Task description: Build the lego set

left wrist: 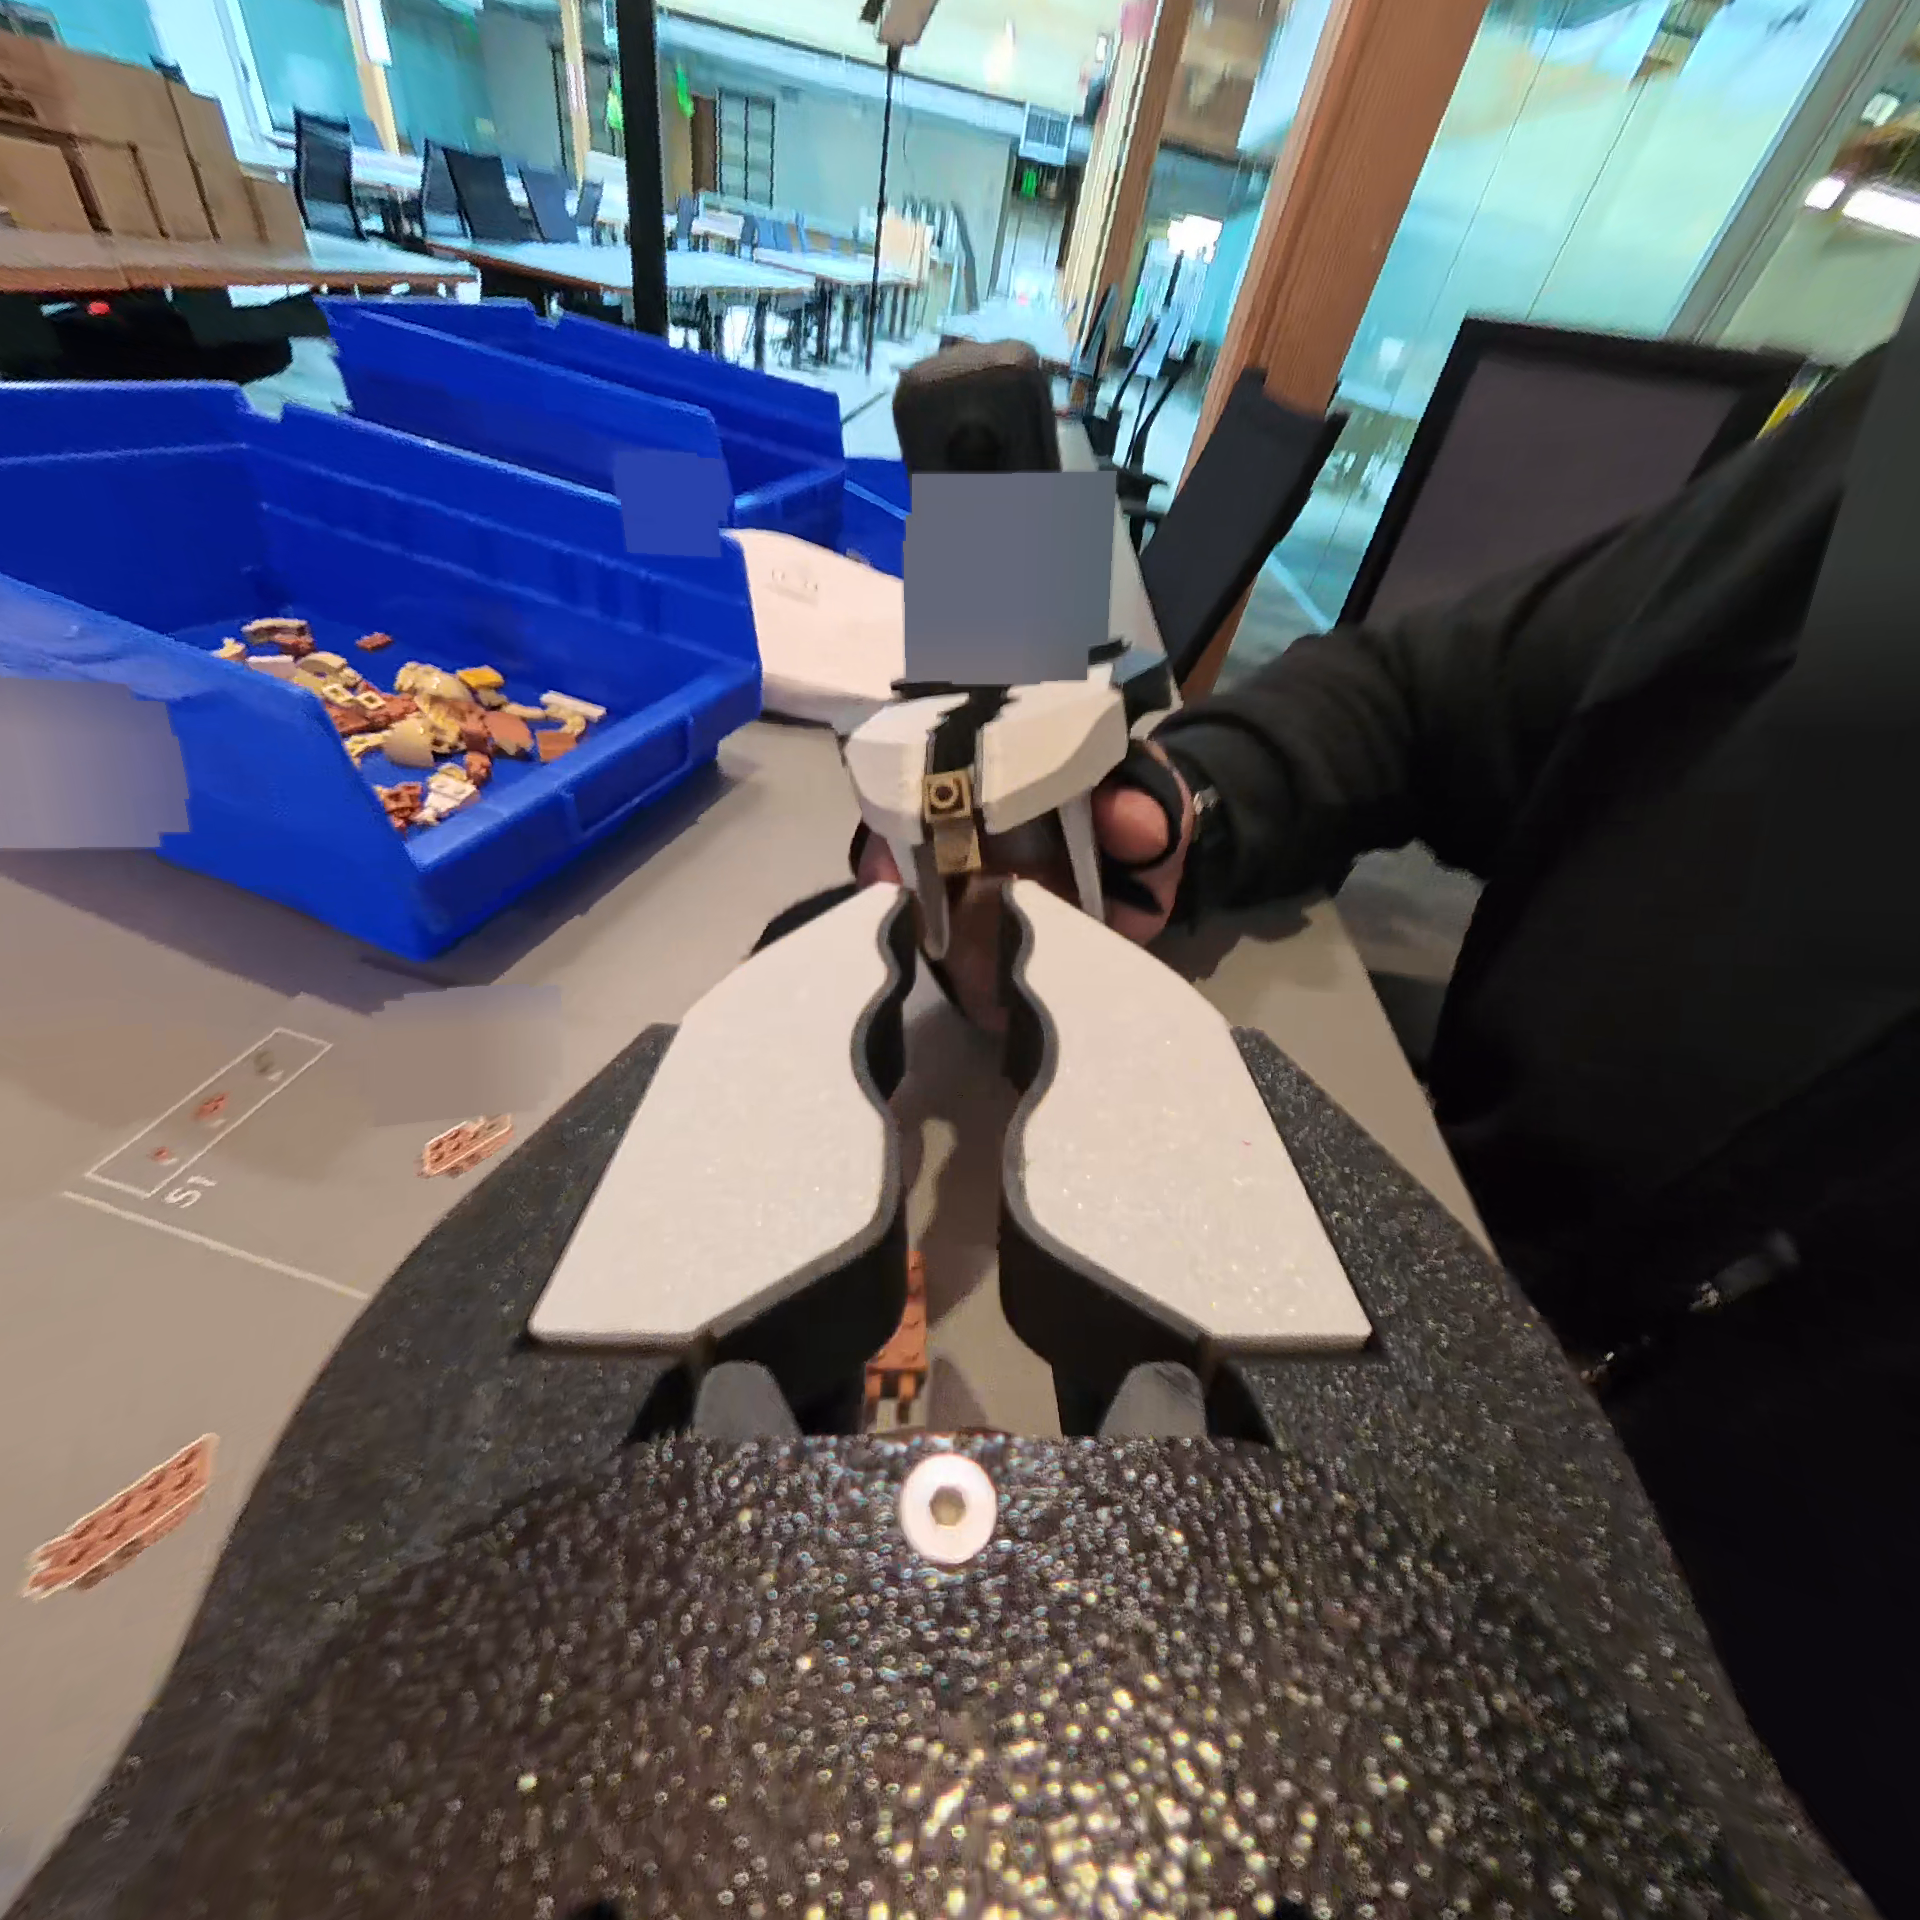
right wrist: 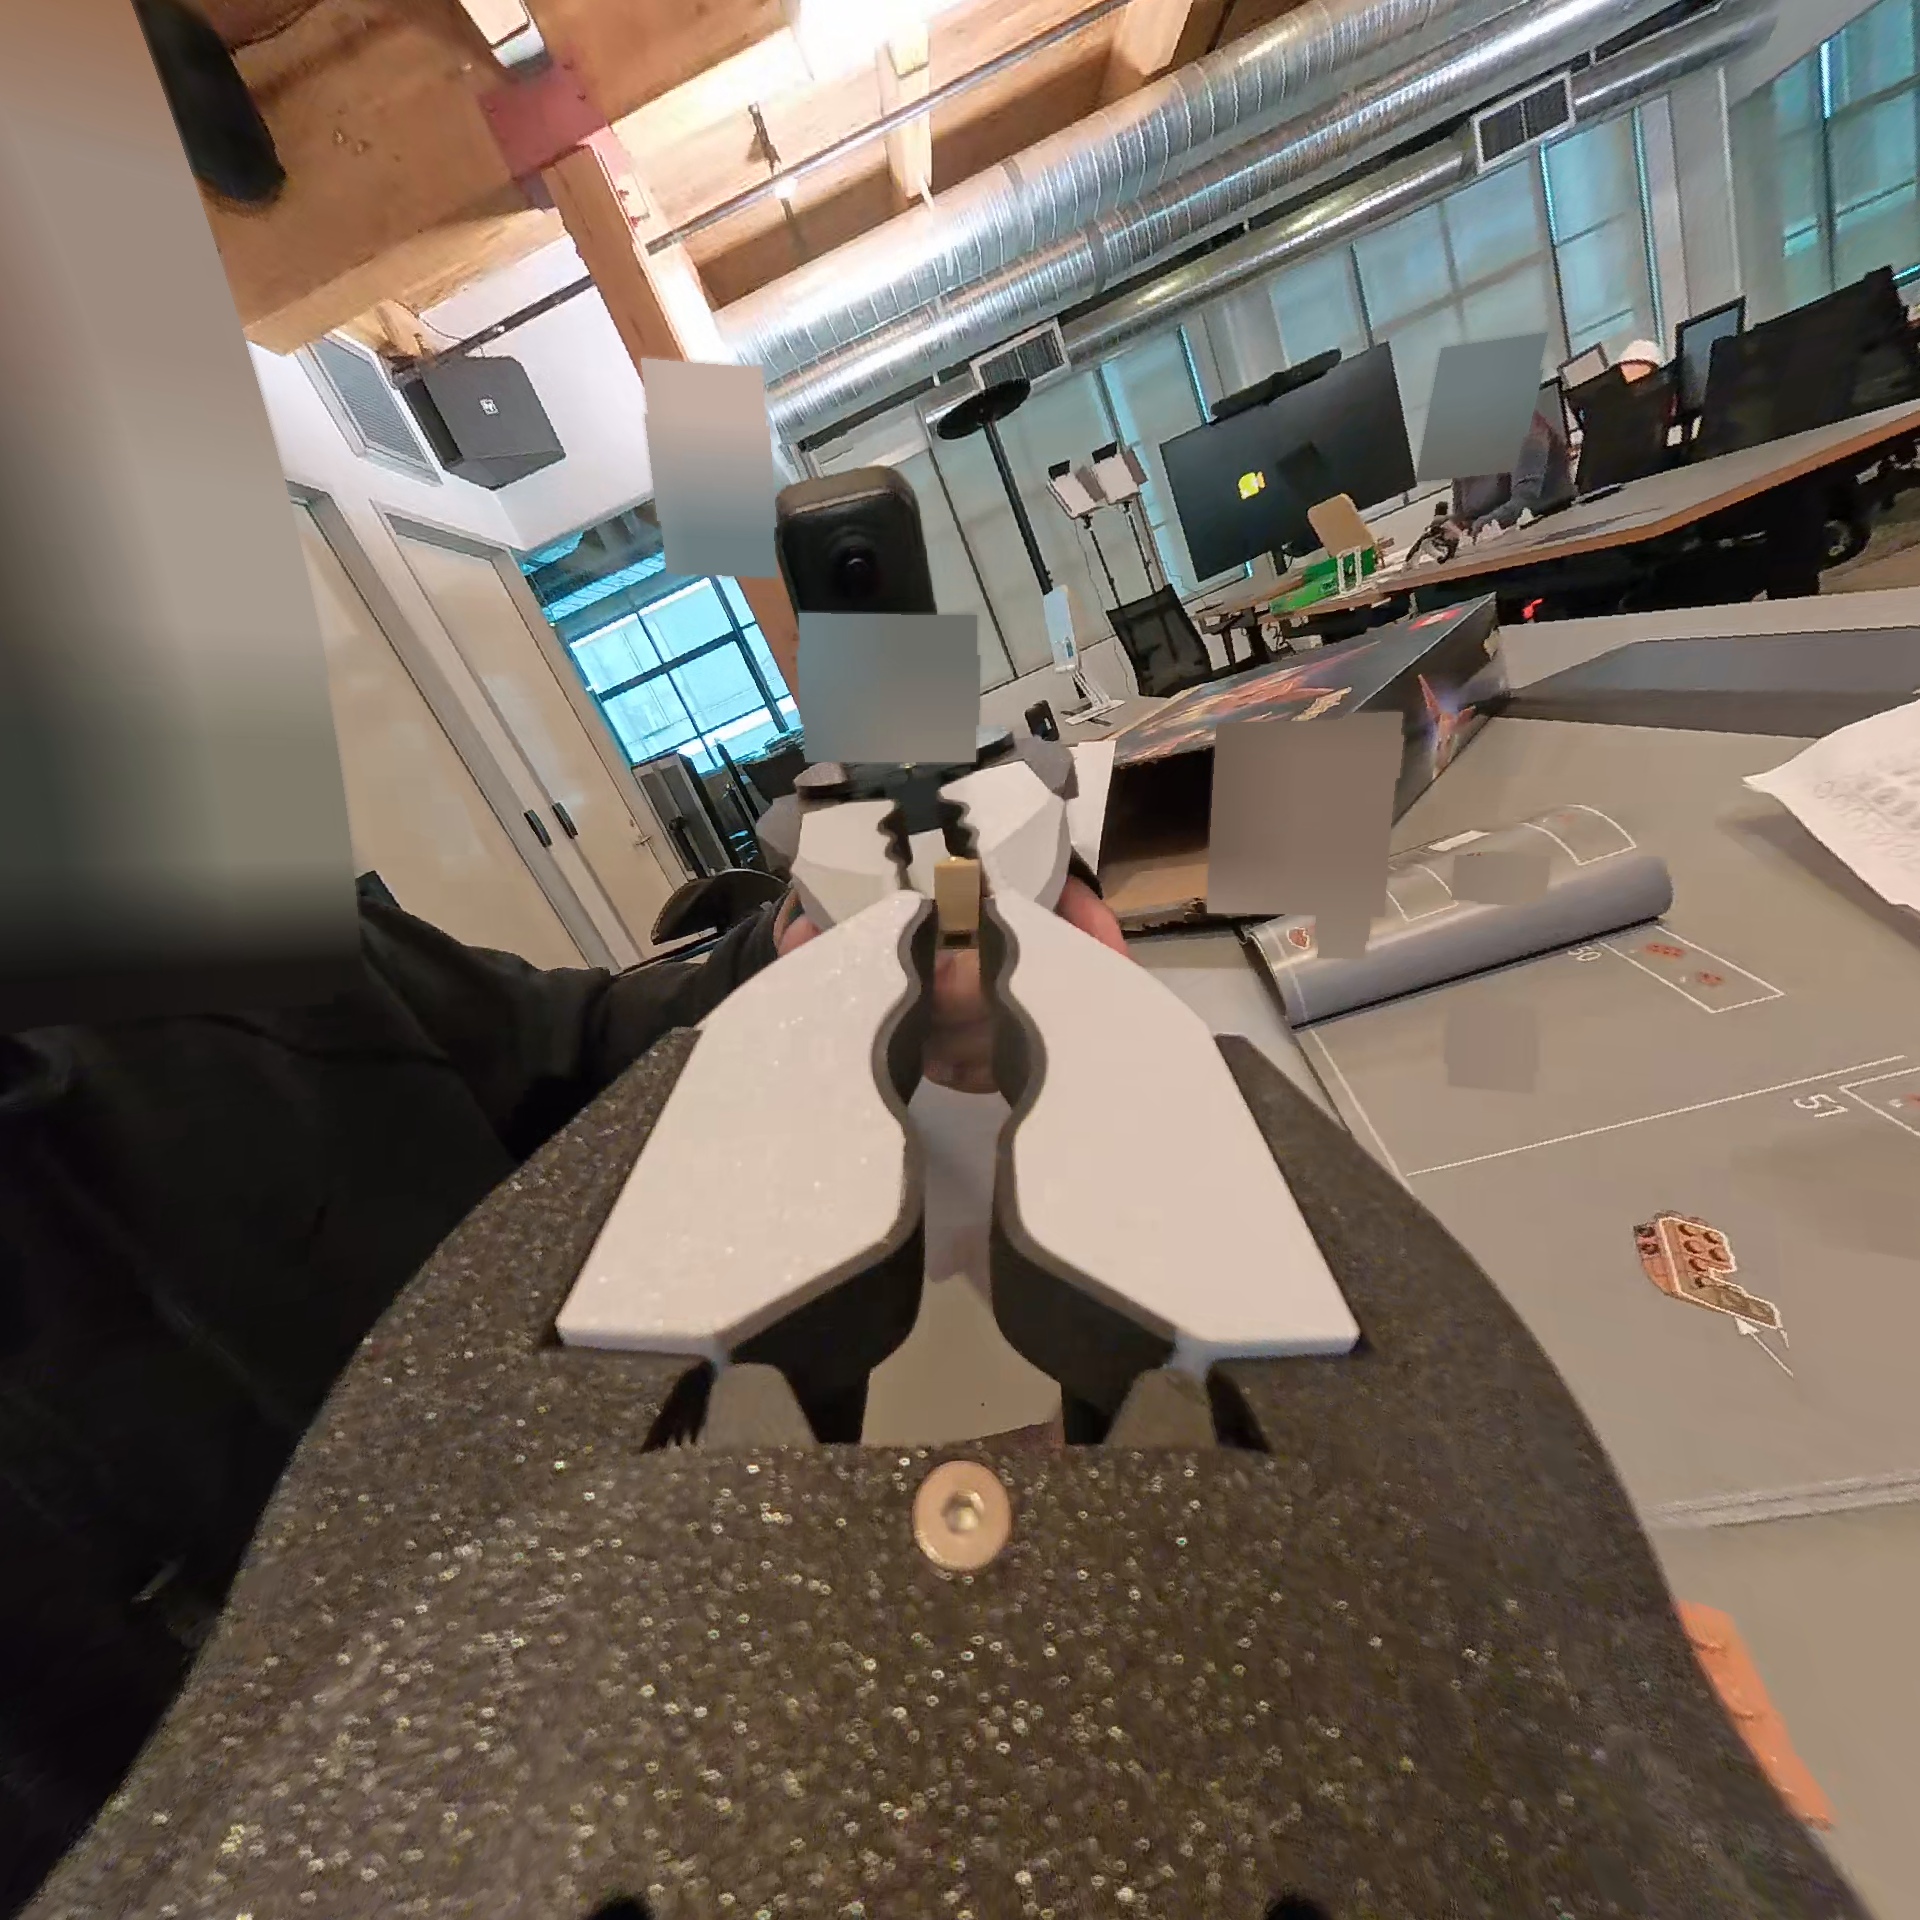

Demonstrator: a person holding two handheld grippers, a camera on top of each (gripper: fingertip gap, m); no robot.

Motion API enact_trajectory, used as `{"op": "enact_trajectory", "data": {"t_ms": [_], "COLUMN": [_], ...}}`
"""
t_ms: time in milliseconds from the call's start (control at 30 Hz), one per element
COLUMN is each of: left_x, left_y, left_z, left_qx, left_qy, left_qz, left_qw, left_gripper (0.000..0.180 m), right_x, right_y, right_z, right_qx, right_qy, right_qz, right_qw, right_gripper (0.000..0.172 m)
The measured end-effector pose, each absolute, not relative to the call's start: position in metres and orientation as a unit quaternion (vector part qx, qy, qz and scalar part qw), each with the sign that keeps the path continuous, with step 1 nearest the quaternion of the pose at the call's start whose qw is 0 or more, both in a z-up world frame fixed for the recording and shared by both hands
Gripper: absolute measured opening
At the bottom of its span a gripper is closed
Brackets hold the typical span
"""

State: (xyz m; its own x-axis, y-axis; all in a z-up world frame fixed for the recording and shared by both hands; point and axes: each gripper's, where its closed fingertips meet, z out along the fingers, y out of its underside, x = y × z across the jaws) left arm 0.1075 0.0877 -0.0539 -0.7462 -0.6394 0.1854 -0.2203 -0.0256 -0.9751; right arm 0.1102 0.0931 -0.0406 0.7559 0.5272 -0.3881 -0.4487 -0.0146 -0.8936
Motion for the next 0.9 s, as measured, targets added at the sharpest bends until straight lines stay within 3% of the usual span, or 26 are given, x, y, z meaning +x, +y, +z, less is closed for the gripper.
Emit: {"op": "enact_trajectory", "data": {"t_ms": [500,900], "left_x": [0.106,0.102], "left_y": [0.081,0.095], "left_z": [-0.062,-0.113], "left_qx": [-0.316,-0.264], "left_qy": [0.687,0.850], "left_qz": [-0.636,-0.369], "left_qw": [0.154,0.267], "left_gripper": [0.007,0.007], "right_x": [0.102,0.096], "right_y": [0.095,0.093], "right_z": [-0.051,-0.098], "right_qx": [-0.643,-0.764], "right_qy": [-0.058,-0.254], "right_qz": [0.338,0.087], "right_qw": [0.684,0.587], "right_gripper": [0.008,0.016]}}
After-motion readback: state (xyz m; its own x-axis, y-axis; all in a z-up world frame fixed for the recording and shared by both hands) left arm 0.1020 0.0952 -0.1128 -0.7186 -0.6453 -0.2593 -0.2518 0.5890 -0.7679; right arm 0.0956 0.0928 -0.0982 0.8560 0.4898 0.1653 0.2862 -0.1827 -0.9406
